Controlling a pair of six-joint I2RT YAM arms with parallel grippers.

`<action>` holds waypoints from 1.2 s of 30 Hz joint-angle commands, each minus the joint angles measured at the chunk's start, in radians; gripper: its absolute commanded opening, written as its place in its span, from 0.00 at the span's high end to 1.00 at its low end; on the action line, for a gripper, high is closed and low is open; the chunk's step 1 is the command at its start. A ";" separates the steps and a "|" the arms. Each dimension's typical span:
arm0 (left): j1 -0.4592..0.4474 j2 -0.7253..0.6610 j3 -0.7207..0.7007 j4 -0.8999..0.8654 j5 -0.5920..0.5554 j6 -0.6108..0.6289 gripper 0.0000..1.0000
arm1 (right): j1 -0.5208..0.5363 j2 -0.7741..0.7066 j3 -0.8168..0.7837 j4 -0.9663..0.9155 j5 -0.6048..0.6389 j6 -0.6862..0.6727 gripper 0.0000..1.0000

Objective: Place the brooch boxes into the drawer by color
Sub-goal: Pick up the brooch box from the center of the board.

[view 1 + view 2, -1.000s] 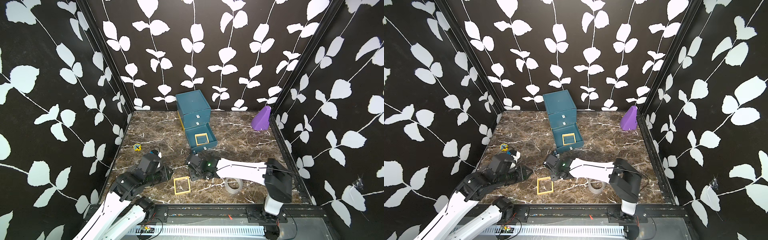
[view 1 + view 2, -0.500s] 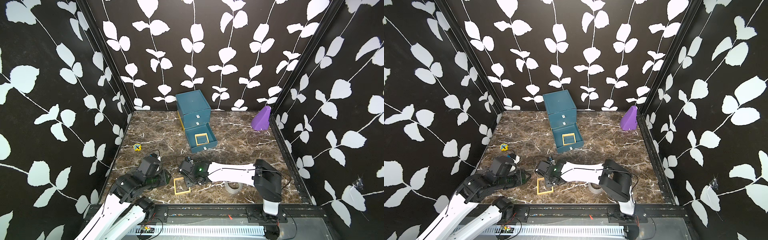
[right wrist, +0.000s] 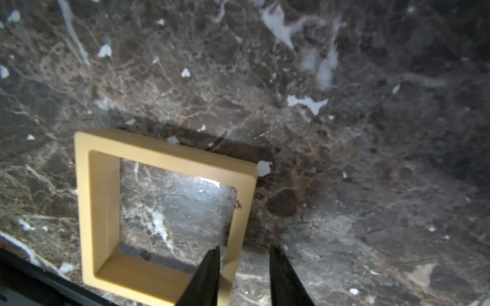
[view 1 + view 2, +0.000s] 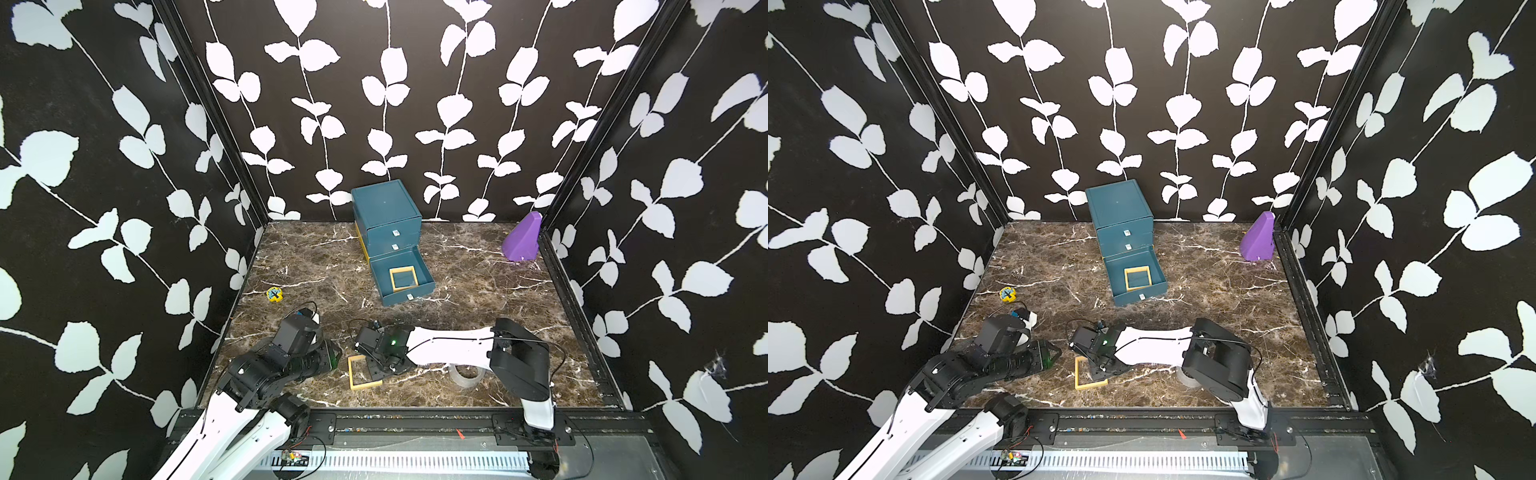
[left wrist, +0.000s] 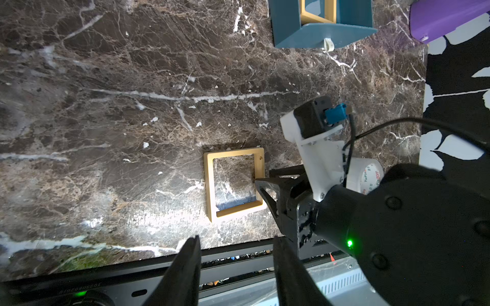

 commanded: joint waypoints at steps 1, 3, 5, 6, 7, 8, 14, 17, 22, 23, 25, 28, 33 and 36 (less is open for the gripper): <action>0.005 -0.005 -0.018 0.000 0.004 -0.006 0.57 | 0.011 0.017 0.030 -0.017 -0.007 0.018 0.71; 0.003 -0.001 -0.019 0.007 0.006 -0.004 0.57 | 0.010 0.020 0.036 -0.025 -0.001 0.018 0.78; 0.004 0.006 -0.018 0.015 0.009 0.000 0.57 | 0.011 0.015 0.043 -0.035 0.011 0.013 0.85; 0.005 0.009 -0.018 0.020 0.011 0.001 0.57 | 0.011 0.013 0.045 -0.036 0.018 0.012 0.87; 0.004 0.014 -0.019 0.025 0.012 0.002 0.57 | 0.011 0.013 0.049 -0.043 0.025 0.010 0.91; 0.004 0.018 -0.021 0.031 0.015 0.003 0.57 | 0.011 0.013 0.055 -0.051 0.030 0.010 0.95; 0.004 0.032 -0.032 0.084 0.041 0.014 0.58 | 0.010 -0.003 0.093 -0.127 0.109 0.001 1.00; 0.004 0.042 -0.038 0.135 0.062 0.016 0.58 | -0.001 -0.033 0.107 -0.165 0.152 -0.001 1.00; 0.004 0.102 -0.022 0.224 0.089 0.025 0.59 | -0.063 -0.096 0.124 -0.215 0.195 0.005 1.00; 0.004 0.121 -0.012 0.243 0.091 0.027 0.59 | -0.083 -0.105 0.132 -0.227 0.198 0.007 1.00; 0.004 0.172 0.010 0.283 0.102 0.034 0.59 | -0.116 -0.118 0.155 -0.252 0.208 0.001 1.00; 0.004 0.266 0.060 0.333 0.120 0.046 0.58 | -0.173 -0.116 0.223 -0.315 0.228 -0.028 1.00; 0.020 0.422 0.159 0.409 0.144 0.069 0.57 | -0.287 -0.094 0.322 -0.359 0.229 -0.084 1.00; 0.047 0.496 0.206 0.456 0.167 0.080 0.57 | -0.357 -0.052 0.407 -0.399 0.230 -0.119 1.00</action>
